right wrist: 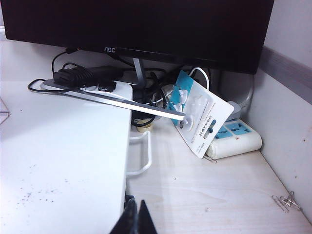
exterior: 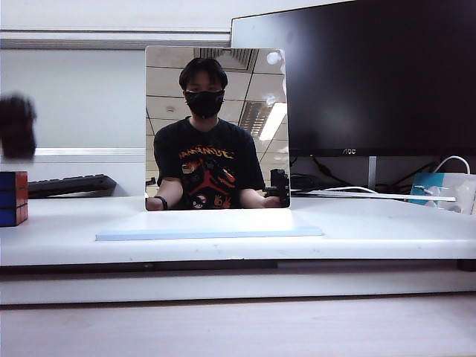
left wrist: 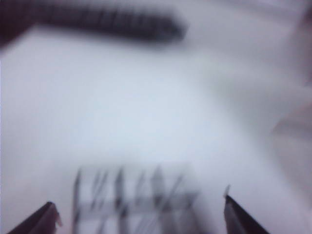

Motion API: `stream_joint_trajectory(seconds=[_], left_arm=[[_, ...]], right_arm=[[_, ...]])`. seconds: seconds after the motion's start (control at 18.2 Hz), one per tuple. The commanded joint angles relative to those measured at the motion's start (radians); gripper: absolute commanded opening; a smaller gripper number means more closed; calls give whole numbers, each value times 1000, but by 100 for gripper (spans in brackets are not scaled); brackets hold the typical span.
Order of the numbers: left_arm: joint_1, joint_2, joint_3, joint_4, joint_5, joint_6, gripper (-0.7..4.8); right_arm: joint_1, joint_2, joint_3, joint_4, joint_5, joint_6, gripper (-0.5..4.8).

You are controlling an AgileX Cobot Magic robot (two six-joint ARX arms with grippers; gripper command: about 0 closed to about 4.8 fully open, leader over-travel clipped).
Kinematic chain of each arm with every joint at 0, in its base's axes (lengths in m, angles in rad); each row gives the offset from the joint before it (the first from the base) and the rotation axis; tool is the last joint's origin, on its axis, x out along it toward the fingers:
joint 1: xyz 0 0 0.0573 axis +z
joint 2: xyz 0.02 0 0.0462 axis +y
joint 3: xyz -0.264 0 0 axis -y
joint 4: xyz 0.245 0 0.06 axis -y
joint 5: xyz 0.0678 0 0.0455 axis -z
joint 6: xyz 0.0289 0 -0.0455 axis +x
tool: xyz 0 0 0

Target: Move the the Rubik's Cube near the mirror.

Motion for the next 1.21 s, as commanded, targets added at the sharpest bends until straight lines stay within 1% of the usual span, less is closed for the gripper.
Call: stream_joint_trajectory(seconds=[0.06,0.22,0.28,0.33,0.39,0.5,0.55,0.61,0.66,0.72,0.77,0.83,0.94,0.99,1.1,1.16,1.21], left_arm=[[0,1,-1,-107,-58,-14,479],[0,1,-1,-84,-57,-20,476],[0,0,0,-82,-58,-40,372],[0,1,0,-83,-57,-45,285],[0,1,-1,-84,-57,-44,211],[0,1,0,-84,-42,-42,209],[0,0,0,-77,-8,-41,165],[0,0,0,-68,24,-41,140],[0,0,0,-18,149,-41,114],[-4,0,1,10,210,-47,82],[-16,-3,1,28,249,-66,10],[-33,-5,1,34,268,-82,-3],[-111,-10,1,34,242,-98,-5],[-198,-10,2,34,147,-101,-5],[-346,-10,5,35,16,-101,-5],[-404,-9,12,33,-30,-95,-5],[-492,-6,24,32,-124,-83,-5]], right_arm=[[0,0,-5,14,-1,-2,-1],[0,0,-5,15,-1,-2,-1],[0,0,-5,15,-1,-2,-1],[0,0,-5,15,-1,-2,-1],[0,0,-5,15,-1,-2,-1],[0,0,-5,15,-1,-2,-1],[0,0,-5,15,-1,-2,-1],[0,0,-5,15,-1,-2,-1],[0,0,-5,15,-1,-2,-1],[0,0,-5,15,-1,-2,-1],[0,0,-5,15,-1,-2,-1],[0,0,-5,15,-1,-2,-1],[0,0,-5,15,-1,-2,-1],[0,0,-5,15,-1,-2,-1],[0,0,-5,15,-1,-2,-1],[0,0,-5,15,-1,-2,-1],[0,0,-5,15,-2,-2,-1]])
